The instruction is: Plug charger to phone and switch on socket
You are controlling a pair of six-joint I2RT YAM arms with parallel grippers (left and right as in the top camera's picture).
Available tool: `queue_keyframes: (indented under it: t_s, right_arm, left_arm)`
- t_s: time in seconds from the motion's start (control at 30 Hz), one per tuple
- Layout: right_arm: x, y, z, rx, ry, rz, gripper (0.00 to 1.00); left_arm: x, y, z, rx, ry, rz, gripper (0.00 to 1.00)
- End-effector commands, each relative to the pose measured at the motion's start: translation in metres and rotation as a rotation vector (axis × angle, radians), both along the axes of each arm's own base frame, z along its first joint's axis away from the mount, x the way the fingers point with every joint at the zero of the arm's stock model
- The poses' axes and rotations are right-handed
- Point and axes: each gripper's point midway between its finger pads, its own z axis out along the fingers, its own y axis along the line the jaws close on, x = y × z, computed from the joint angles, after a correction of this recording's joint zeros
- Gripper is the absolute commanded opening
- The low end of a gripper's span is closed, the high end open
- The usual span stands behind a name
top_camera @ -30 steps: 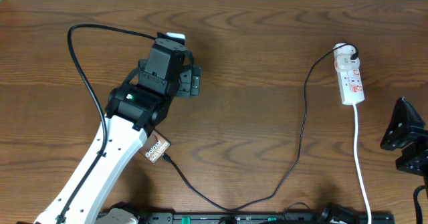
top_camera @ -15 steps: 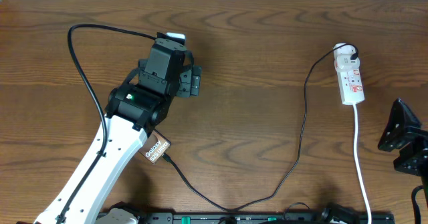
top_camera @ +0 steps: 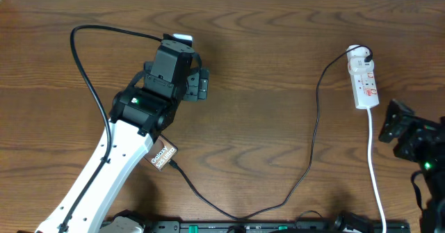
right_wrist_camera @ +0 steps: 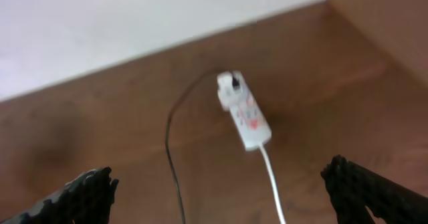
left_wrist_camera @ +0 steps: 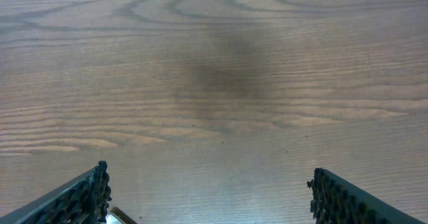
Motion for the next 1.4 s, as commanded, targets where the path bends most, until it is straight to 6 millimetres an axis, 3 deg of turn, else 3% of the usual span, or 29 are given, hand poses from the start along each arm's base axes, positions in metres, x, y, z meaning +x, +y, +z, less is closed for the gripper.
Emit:
queue_keyframes:
  t_s: [0.0, 0.37, 1.03, 1.17, 1.37]
  right_arm:
    - [0.004, 0.000, -0.019, 0.012, 0.049, 0.015, 0.99]
    - [0.007, -0.001, -0.031, 0.022, 0.071, 0.015, 0.99]
    - [-0.019, 0.010, -0.065, 0.095, 0.240, 0.016, 0.99]
    - [-0.019, 0.010, -0.065, 0.095, 0.241, 0.016, 0.99]
    - [-0.019, 0.010, -0.065, 0.095, 0.241, 0.016, 0.99]
  left_arm:
    - [0.003, 0.001, 0.006, 0.018, -0.017, -0.003, 0.92]
    - [0.003, 0.001, 0.006, 0.018, -0.016, -0.003, 0.92]
    - [0.003, 0.001, 0.006, 0.018, -0.016, -0.003, 0.93]
    - [0.005, 0.021, 0.007, 0.115, -0.035, 0.060, 0.92]
    - [-0.003, 0.024, 0.001, 0.134, 0.001, 0.058, 0.92]
